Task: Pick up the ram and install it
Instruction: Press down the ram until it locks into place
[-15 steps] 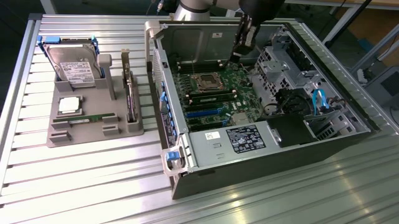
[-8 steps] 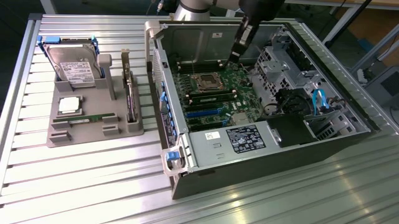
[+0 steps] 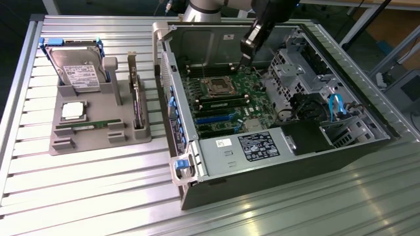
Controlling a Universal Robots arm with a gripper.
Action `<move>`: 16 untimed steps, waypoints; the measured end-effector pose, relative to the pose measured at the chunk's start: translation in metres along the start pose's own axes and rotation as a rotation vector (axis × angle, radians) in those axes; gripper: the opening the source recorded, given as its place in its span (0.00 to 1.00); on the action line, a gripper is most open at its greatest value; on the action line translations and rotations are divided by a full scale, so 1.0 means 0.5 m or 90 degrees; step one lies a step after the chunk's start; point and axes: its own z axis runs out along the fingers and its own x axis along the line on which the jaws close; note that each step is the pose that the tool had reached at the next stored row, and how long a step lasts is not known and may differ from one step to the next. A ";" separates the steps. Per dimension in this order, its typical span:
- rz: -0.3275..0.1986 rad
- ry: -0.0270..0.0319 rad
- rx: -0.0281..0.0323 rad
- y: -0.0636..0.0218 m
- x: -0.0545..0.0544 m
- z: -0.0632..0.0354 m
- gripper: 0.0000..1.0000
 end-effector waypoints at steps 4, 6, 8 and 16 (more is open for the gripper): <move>0.065 -0.0021 -0.0005 0.000 0.000 0.001 0.10; 0.091 -0.0029 -0.0007 0.000 0.000 0.002 0.10; 0.117 -0.0038 -0.0009 0.000 0.000 0.002 0.10; 0.215 -0.0072 -0.0018 0.000 0.000 0.004 0.10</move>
